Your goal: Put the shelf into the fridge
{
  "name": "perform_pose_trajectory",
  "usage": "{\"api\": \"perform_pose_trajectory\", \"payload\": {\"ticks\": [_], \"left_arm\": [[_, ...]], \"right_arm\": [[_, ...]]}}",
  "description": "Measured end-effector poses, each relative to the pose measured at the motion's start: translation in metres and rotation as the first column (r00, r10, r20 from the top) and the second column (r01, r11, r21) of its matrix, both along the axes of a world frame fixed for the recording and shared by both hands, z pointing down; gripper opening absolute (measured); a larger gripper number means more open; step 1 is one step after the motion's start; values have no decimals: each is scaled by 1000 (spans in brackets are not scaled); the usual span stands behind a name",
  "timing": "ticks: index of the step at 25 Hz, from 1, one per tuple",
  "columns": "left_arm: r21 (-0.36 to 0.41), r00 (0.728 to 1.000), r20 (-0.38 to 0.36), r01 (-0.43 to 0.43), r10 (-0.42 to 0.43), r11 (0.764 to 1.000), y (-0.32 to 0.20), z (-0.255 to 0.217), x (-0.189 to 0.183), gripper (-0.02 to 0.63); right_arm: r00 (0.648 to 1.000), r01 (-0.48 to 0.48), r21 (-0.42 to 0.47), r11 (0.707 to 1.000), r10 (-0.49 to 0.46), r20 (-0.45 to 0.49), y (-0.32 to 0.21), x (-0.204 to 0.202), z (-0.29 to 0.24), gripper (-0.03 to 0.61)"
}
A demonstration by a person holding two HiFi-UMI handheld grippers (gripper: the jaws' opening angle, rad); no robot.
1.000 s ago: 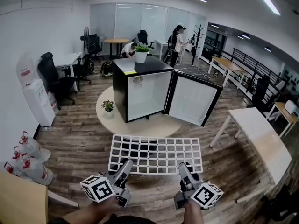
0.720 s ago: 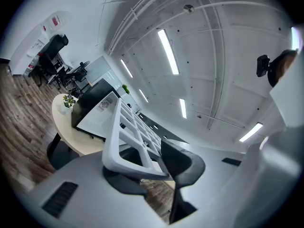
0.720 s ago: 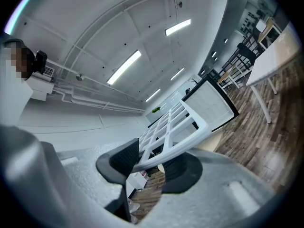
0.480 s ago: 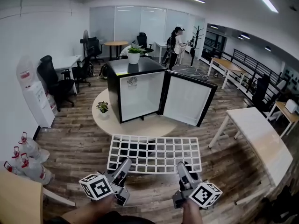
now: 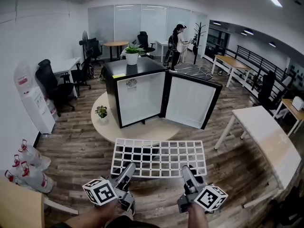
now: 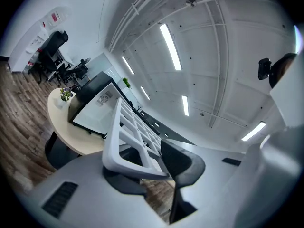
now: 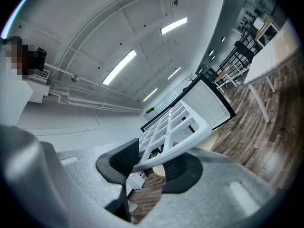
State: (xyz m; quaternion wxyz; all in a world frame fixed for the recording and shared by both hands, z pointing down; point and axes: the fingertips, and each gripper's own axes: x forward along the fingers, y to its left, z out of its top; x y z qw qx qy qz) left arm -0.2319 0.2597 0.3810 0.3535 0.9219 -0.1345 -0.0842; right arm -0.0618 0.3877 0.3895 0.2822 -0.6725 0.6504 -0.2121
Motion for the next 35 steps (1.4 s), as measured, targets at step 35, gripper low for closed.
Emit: {"api": "perform_pose_trajectory", "payload": {"ticks": [35], "left_arm": [[-112, 996, 28, -82, 86, 990, -327, 41, 122, 109]], "right_arm": [[993, -110, -160, 981, 117, 34, -308, 115, 38, 140]]}}
